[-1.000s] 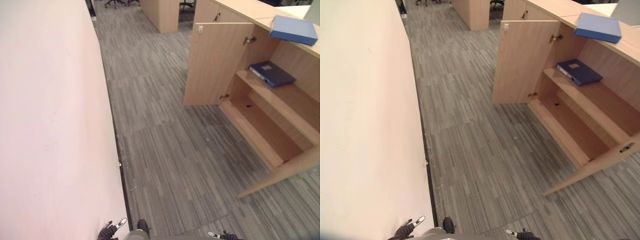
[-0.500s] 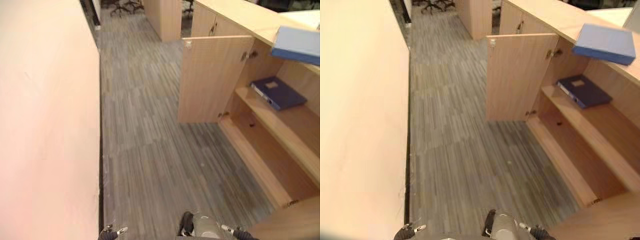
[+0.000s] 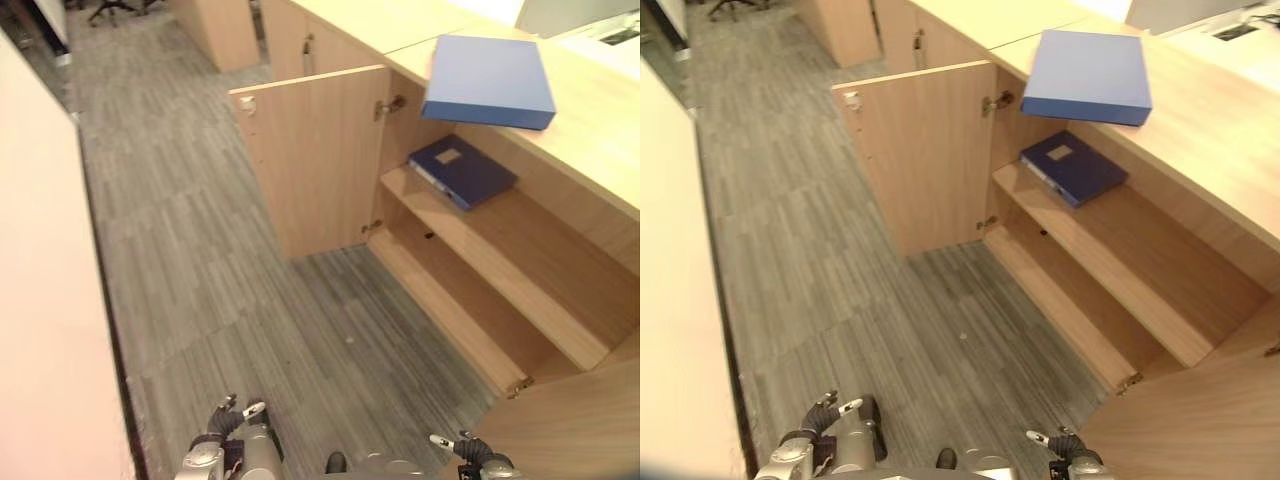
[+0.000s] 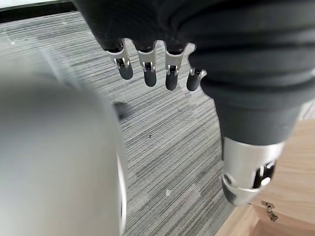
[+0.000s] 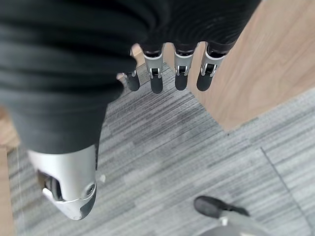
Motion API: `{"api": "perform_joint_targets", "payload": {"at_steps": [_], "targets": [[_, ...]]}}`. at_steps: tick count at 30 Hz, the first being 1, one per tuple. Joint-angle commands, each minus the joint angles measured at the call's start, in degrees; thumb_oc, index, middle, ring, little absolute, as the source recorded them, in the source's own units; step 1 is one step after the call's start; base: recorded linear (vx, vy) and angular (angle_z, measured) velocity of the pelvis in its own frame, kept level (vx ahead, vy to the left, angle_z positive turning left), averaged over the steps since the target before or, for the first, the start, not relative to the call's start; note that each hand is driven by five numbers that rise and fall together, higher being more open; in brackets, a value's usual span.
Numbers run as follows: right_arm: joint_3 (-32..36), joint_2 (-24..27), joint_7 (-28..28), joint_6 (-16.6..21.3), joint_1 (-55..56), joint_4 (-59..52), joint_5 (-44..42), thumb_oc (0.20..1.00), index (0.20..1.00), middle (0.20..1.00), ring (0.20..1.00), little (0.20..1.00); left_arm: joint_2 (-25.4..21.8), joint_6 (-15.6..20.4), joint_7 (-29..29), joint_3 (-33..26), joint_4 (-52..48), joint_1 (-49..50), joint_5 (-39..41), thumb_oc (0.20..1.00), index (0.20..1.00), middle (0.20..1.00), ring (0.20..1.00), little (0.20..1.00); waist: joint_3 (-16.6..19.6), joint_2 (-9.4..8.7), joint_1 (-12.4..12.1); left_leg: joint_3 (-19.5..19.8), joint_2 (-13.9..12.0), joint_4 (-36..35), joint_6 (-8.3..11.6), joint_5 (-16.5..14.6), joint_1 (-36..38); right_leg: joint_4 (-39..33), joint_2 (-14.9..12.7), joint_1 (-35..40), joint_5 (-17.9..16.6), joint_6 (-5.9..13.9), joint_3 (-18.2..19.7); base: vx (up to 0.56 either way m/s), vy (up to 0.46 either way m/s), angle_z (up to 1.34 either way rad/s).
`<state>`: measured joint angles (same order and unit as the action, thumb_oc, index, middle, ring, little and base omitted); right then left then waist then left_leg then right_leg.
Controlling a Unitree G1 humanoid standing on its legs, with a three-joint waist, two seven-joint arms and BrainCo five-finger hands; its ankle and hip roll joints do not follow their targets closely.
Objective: Put the empty folder in the office cabinet
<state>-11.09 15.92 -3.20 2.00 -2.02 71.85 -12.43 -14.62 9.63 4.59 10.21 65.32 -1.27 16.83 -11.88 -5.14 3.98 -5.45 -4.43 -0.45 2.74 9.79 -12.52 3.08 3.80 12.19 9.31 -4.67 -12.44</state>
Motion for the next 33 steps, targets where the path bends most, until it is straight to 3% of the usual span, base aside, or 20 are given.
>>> {"api": "perform_joint_targets", "payload": {"at_steps": [1, 4, 6, 9, 10, 14, 15, 16, 17, 18, 19, 24, 31, 33], "targets": [[1.13, 2.88, -0.50, 1.13, 0.72, -0.98, -1.45, 1.000, 1.000, 1.000, 1.000, 1.000, 0.76, 1.51, 0.99, 1.85, 0.06, 0.92, 0.45, 1.000, 1.000, 1.000, 1.000, 1.000, -1.18, 4.72, -2.09, 9.34, -6.79, -1.98, 6.45, 1.48, 4.86, -3.64, -6.36, -3.10, -3.81, 6.77, 2.96, 0.34, 0.199, -0.89], [1.51, 2.89, -0.06, 1.02, 0.36, 0.12, -1.08, 1.000, 1.000, 1.000, 1.000, 1.000, 1.03, 1.59, 0.34, 2.77, -0.44, 0.82, 0.07, 1.000, 1.000, 1.000, 1.000, 1.000, -0.16, 5.92, -2.07, 12.74, -5.41, -1.63, 6.53, -0.73, 5.68, -3.74, -6.63, -2.67, -3.19, 8.00, 6.65, 0.27, 0.240, -1.12], [1.81, 2.76, 0.16, 0.92, 0.31, 0.40, -1.16, 1.000, 1.000, 1.000, 1.000, 1.000, 1.05, 1.63, 0.14, 3.17, -0.47, 0.58, -0.20, 1.000, 1.000, 1.000, 1.000, 1.000, 0.10, 6.07, -1.76, 12.33, -4.72, -0.71, 6.48, -1.51, 5.62, -3.74, -7.48, -2.46, -3.22, 8.46, 7.17, 0.19, 0.215, -0.39], [2.29, 2.26, 0.90, 0.49, 0.32, 0.20, -1.49, 1.000, 1.000, 1.000, 1.000, 1.000, 0.21, 1.81, -0.38, 4.55, -2.00, -0.21, -1.25, 1.000, 1.000, 1.000, 1.000, 1.000, 0.79, 5.71, -1.10, 8.61, -2.60, 1.54, 4.79, -4.25, 5.86, -2.98, -10.68, -2.66, -3.33, 10.40, 9.25, 0.24, 0.340, -0.40], [2.03, 1.96, 1.22, 0.20, -0.32, -0.40, -1.51, 1.000, 1.000, 1.000, 1.000, 1.000, -0.61, 1.90, -0.45, 5.11, -3.70, -0.91, -1.70, 1.000, 1.000, 1.000, 1.000, 1.000, 0.98, 5.62, -0.66, 6.14, -0.55, 2.72, 2.43, -6.37, 6.05, -0.85, -12.82, -4.69, -3.83, 11.85, 11.00, 0.24, 0.469, -0.32], [1.61, 1.64, 1.18, 0.18, -2.43, -2.30, -1.42, 1.000, 1.000, 1.000, 1.000, 1.000, -2.16, 2.25, -0.01, 5.34, -7.05, -2.20, -2.03, 1.000, 1.000, 1.000, 1.000, 1.000, 0.83, 6.03, -0.87, 1.39, 1.57, 2.93, -0.67, -8.65, 6.82, 4.85, -15.03, -10.29, -6.01, 13.22, 12.21, 0.10, 0.292, -0.79], [1.41, 1.60, 1.10, 0.23, -2.89, -3.16, -1.26, 1.000, 1.000, 1.000, 1.000, 1.000, -2.74, 2.23, -0.15, 5.53, -8.70, -2.17, -2.40, 1.000, 1.000, 1.000, 1.000, 1.000, 0.73, 6.41, -1.07, 0.06, 1.91, 2.08, -1.21, -8.79, 7.34, 6.48, -15.46, -11.91, -6.95, 13.09, 10.61, 0.06, 0.396, -1.14], [1.26, 1.42, 1.10, 0.38, -3.28, -4.79, -1.08, 1.000, 1.000, 1.000, 1.000, 1.000, -3.96, 2.23, -0.46, 5.26, -11.93, -1.86, -2.22, 1.000, 1.000, 1.000, 1.000, 1.000, 0.68, 7.17, -1.73, -3.18, 2.10, 0.05, -1.74, -8.71, 8.55, 8.68, -17.55, -13.70, -8.62, 12.26, 2.73, 0.12, 0.379, -1.44], [1.08, 1.29, 1.12, 0.46, -3.22, -5.79, -0.55, 1.000, 1.000, 1.000, 1.000, 1.000, -4.80, 2.25, -0.78, 4.86, -13.79, -1.49, -1.93, 1.000, 1.000, 1.000, 1.000, 1.000, 0.56, 7.46, -2.31, -5.30, 2.37, -1.37, -1.44, -9.61, 10.55, 9.87, -19.15, -12.83, -7.23, 12.09, -3.10, 0.13, 0.455, -1.42], [0.89, 1.18, 1.03, 0.51, -3.34, -6.67, 0.57, 1.000, 1.000, 1.000, 1.000, 1.000, -5.38, 1.88, -1.57, 3.94, -15.86, -0.51, -1.28, 1.000, 1.000, 1.000, 1.000, 1.000, 0.85, 7.81, -3.46, -8.86, 2.61, -2.85, -1.90, -9.84, 11.82, 11.54, -21.16, -12.16, -6.75, 11.72, -13.16, 0.14, 0.375, -1.66], [0.57, 0.76, 1.07, 0.39, -3.55, -7.07, 1.54, 1.000, 1.000, 1.000, 1.000, 1.000, -5.47, 1.28, -2.41, 3.18, -17.78, -0.28, -0.47, 1.000, 1.000, 1.000, 1.000, 1.000, 1.38, 7.47, -4.14, -11.99, 2.86, -3.13, -2.47, -10.64, 12.68, 12.58, -21.47, -11.78, -6.53, 11.72, -19.59, 0.08, 0.300, -1.87], [-0.43, 0.27, 1.63, -0.09, -3.85, -7.73, 2.75, 1.000, 1.000, 1.000, 1.000, 1.000, -5.91, 0.61, -4.57, 2.76, -23.27, 0.25, 2.57, 1.000, 1.000, 1.000, 1.000, 1.000, 1.97, 6.56, -4.34, -15.71, 3.33, -3.54, -3.39, -11.55, 14.23, 13.37, -19.67, -12.00, -6.72, 12.60, -23.14, 0.05, 0.057, -0.89], [-1.28, 0.76, 2.35, -0.73, -3.21, -9.88, 3.60, 1.000, 1.000, 1.000, 1.000, 1.000, -7.11, 0.93, -6.22, 4.71, -36.65, -0.44, 4.19, 1.000, 1.000, 1.000, 1.000, 1.000, 1.78, 6.29, -3.11, -17.95, 2.46, -3.38, -2.40, -11.91, 15.43, 8.21, -16.20, -11.86, -5.09, 11.60, -21.05, 0.02, -0.071, -0.26], [-0.86, 0.47, 2.76, -0.88, -2.78, -9.65, 3.72, 1.000, 1.000, 1.000, 1.000, 1.000, -7.55, 0.91, -6.97, 4.98, -41.29, -1.14, 5.45, 1.000, 1.000, 1.000, 1.000, 1.000, 1.37, 5.41, -2.71, -18.50, 0.92, 2.00, -1.27, -13.77, 14.35, 6.43, -14.97, -11.27, -4.74, 10.96, -19.96, 0.02, -0.286, -0.20]]}}
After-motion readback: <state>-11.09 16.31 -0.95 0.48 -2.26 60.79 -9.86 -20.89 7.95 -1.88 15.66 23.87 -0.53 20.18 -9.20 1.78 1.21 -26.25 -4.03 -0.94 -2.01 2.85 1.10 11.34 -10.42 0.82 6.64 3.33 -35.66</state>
